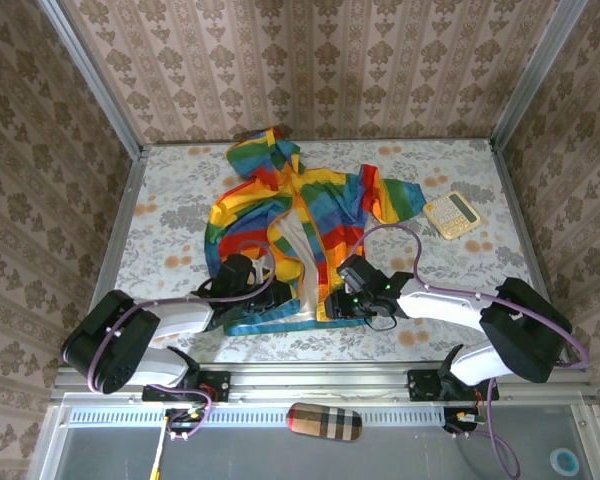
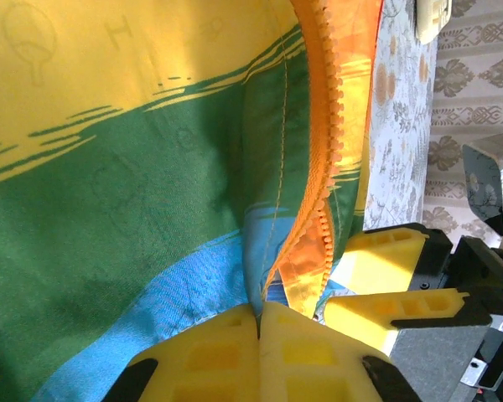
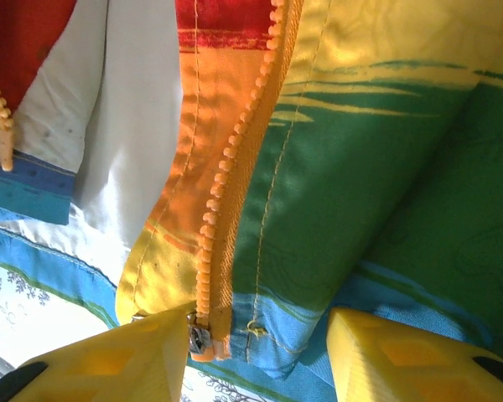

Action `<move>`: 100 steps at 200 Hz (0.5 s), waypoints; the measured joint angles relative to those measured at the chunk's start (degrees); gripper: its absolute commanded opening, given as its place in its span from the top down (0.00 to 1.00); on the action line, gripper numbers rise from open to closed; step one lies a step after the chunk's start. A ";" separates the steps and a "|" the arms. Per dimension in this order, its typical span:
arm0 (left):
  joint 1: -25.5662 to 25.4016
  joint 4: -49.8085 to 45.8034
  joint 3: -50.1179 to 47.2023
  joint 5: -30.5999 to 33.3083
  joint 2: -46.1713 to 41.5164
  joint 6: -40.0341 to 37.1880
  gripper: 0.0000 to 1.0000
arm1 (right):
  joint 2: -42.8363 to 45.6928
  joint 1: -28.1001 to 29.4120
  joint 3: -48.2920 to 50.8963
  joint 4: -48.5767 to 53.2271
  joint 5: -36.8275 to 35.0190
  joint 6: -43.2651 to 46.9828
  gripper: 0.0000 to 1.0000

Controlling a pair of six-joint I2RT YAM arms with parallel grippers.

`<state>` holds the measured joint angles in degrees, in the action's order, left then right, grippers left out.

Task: Zip up the jacket

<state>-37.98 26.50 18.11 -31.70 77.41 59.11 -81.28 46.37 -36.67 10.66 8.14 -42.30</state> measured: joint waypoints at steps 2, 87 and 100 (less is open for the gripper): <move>0.00 -0.20 0.00 0.02 -0.02 -0.02 1.00 | -0.07 -0.02 0.00 -0.11 0.00 -0.07 0.53; -0.31 -4.74 0.42 0.70 -4.13 -1.07 1.00 | -2.82 -0.07 -3.02 -1.62 1.46 0.76 0.91; -0.31 -6.69 0.76 1.38 -6.32 -1.57 1.00 | -2.82 -0.04 -6.21 0.50 1.20 1.64 0.93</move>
<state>-38.28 19.81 18.87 -30.33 71.09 57.54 -84.09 46.33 -42.87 11.16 9.34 -40.66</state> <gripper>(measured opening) 0.049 0.087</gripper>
